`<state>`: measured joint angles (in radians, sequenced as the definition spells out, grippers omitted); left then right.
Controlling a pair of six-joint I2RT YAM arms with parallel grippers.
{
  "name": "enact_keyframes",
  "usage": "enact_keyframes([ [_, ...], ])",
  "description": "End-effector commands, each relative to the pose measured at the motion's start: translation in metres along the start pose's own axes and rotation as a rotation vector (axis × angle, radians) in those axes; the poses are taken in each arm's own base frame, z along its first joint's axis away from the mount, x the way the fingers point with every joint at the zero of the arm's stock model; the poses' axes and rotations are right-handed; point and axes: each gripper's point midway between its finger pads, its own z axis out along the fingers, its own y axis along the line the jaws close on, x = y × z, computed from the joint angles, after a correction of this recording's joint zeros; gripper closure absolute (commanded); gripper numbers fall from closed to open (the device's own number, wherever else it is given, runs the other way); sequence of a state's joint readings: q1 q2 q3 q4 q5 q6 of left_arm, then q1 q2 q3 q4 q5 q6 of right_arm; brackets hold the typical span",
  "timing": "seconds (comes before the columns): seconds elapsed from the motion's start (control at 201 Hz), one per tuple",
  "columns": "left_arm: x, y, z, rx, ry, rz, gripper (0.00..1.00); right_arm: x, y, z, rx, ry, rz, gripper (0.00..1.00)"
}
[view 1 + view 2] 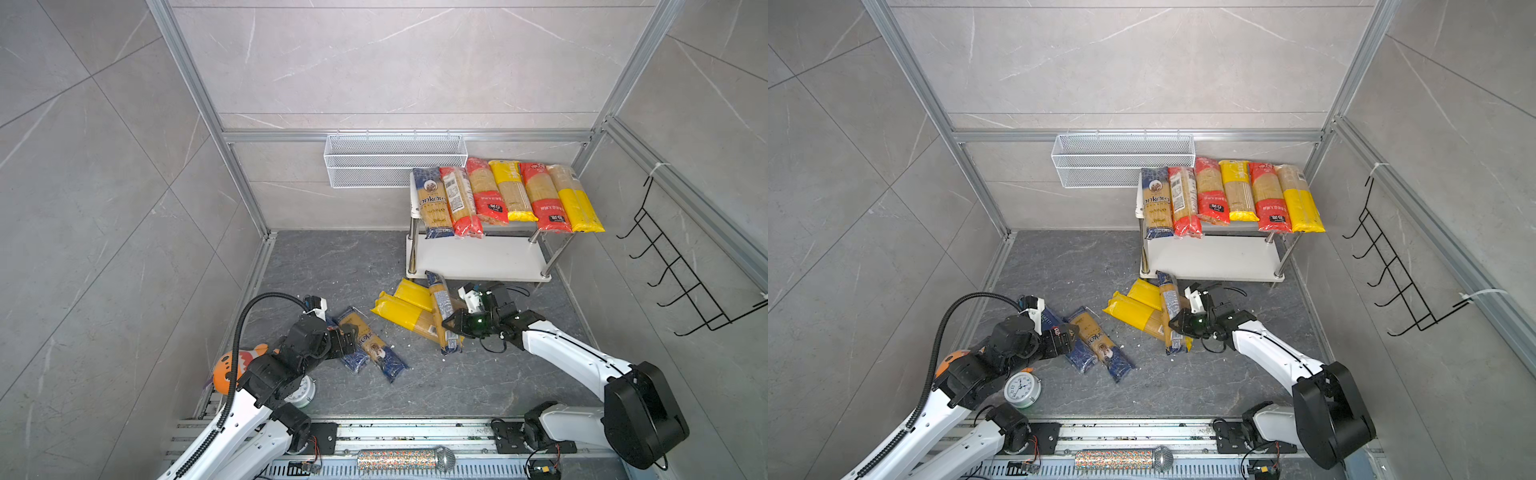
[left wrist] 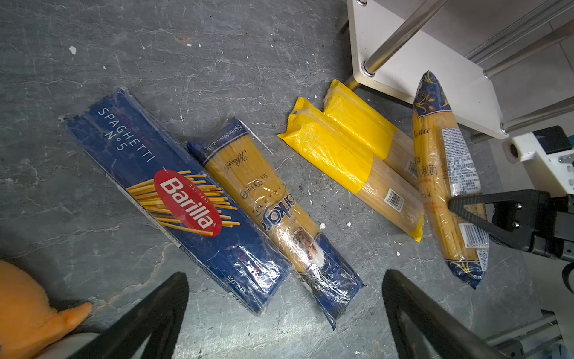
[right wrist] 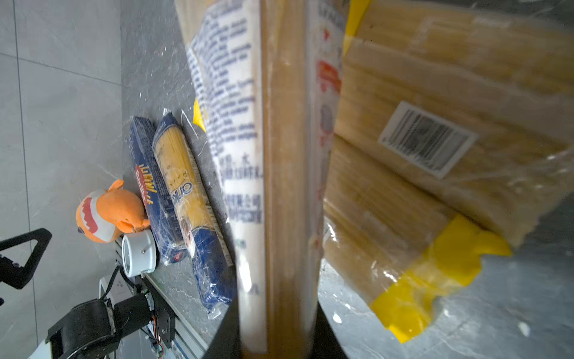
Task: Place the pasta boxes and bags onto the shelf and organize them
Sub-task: 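Lift the white-labelled bag with the right gripper toward the lower shelf, then stand the bag upright on the lower shelf and open the right gripper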
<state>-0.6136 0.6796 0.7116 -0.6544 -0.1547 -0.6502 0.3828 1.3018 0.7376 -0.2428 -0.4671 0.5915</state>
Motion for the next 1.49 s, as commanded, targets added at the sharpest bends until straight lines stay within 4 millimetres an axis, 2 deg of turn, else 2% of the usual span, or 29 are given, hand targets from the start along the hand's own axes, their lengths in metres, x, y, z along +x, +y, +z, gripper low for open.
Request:
enact_keyframes([
  [0.0,-0.022,-0.016,-0.004,0.034,-0.058,0.041,0.0,-0.054,0.035,-0.021,-0.121,-0.149,-0.098,1.0],
  [0.169,-0.029,-0.022,0.003,0.025,-0.05,0.075,0.0,-0.097,0.027,-0.019,-0.144,-0.211,-0.055,1.0],
  [0.343,-0.036,-0.023,0.007,0.01,-0.069,0.086,0.0,-0.143,0.033,-0.009,-0.181,-0.261,-0.047,1.0],
  [0.627,-0.043,-0.02,0.009,-0.022,-0.09,0.108,0.0,-0.203,0.036,0.025,-0.194,-0.29,-0.079,1.0],
  [0.826,-0.045,-0.02,0.013,-0.037,-0.085,0.127,0.0,-0.232,0.036,0.057,-0.216,-0.244,-0.089,1.0],
  [0.961,-0.047,-0.021,0.015,-0.041,-0.081,0.136,0.0,-0.243,0.035,0.071,-0.228,-0.223,-0.079,1.0],
  [1.0,-0.048,-0.021,0.015,-0.041,-0.084,0.139,0.0,-0.243,0.035,0.074,-0.231,-0.22,-0.08,0.96],
  [1.025,-0.048,-0.022,0.015,-0.039,-0.084,0.141,0.0,-0.244,0.035,0.075,-0.233,-0.219,-0.079,0.9],
  [1.135,-0.048,-0.022,0.016,-0.041,-0.082,0.149,0.0,-0.244,0.03,0.079,-0.224,-0.219,-0.077,0.55],
  [1.19,-0.048,-0.022,0.017,-0.04,-0.08,0.153,0.0,-0.242,0.028,0.08,-0.221,-0.218,-0.073,0.45],
  [1.299,-0.048,-0.023,0.018,-0.038,-0.078,0.154,0.0,-0.238,0.024,0.081,-0.211,-0.209,-0.067,0.4],
  [1.488,-0.048,-0.023,0.014,-0.031,-0.085,0.149,0.0,-0.227,0.023,0.076,-0.201,-0.197,-0.059,0.38],
])
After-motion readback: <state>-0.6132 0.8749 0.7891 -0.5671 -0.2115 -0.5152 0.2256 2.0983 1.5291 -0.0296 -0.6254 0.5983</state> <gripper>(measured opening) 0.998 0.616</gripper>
